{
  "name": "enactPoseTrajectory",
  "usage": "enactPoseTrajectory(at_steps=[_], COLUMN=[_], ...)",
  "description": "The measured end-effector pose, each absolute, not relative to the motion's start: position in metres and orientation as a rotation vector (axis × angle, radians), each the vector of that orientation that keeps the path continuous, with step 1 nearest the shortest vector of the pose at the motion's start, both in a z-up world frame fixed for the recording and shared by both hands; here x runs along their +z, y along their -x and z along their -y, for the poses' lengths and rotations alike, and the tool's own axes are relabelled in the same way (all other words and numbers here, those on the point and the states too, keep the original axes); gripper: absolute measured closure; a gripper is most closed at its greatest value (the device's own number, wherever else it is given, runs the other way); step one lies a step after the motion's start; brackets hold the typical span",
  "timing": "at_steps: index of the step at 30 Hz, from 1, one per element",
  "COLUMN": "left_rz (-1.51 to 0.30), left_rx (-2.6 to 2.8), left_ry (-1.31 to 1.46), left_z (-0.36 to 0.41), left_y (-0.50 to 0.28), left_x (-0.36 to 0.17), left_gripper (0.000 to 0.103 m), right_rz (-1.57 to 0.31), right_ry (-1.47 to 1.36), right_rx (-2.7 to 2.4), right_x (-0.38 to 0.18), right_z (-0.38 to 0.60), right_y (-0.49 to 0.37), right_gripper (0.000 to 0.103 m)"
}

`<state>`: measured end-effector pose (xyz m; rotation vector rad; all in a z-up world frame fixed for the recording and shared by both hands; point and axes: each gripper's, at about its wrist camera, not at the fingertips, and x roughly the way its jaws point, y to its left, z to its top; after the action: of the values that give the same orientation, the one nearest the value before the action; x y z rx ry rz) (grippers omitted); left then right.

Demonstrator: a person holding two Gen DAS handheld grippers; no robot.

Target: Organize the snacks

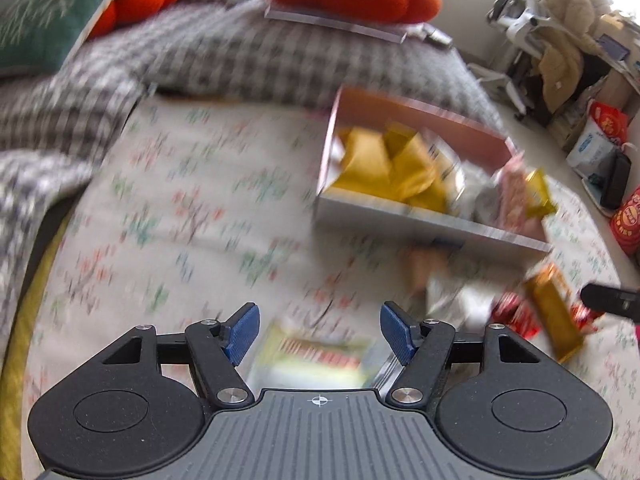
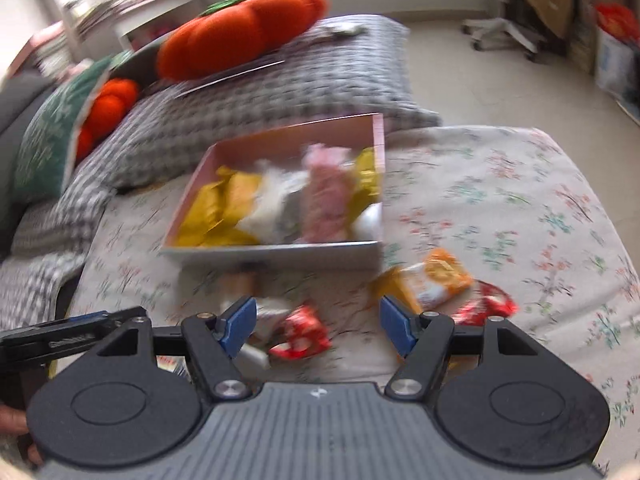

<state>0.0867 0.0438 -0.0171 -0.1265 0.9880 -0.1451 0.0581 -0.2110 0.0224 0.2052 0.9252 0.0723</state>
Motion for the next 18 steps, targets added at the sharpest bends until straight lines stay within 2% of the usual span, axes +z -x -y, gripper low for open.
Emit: enactPoseTrajectory(at_steps=[5,8,13,15,17,18], left_rz=[-1.073,-1.088,-1.065,-1.051,-1.038,-1.034], left_rx=[-0.173,-0.209,-0.221,-0.226,-0.224,-0.218], left_ry=[0.109,0.124,0.04,0.005,-0.029,-0.036], left_z=[-0.054,-0.055,-0.037,-0.031,-0.027,-0.027], left_y=[-0.074,-0.074,-0.073,-0.073,-0.074,-0.075], left_x=[-0.046,-0.054,-0.056,-0.057,-0.056,-0.056], left_gripper=[0.035,0.026,0.027,0.032,0.048,0.052], right_rz=[-0.981,-0.994,-1.008,-1.016,-1.026,-1.028], right_ry=[-0.166,-0.148,-0.152,-0.168,-0.185,-0.195], right_rx=[0.103,0.118,0.139,0.139,0.131,0.124], right_x=[0.009,0.005,0.001,-0.002,-0.006,-0.007], right_z=[0.187,0.176,0.168,0.168,0.171,0.172], right_y=[-0.062,-0.06,-0.061,-0.062,-0.065,-0.066], right_gripper=[0.037,0.037,0.037,0.038,0.039,0.039])
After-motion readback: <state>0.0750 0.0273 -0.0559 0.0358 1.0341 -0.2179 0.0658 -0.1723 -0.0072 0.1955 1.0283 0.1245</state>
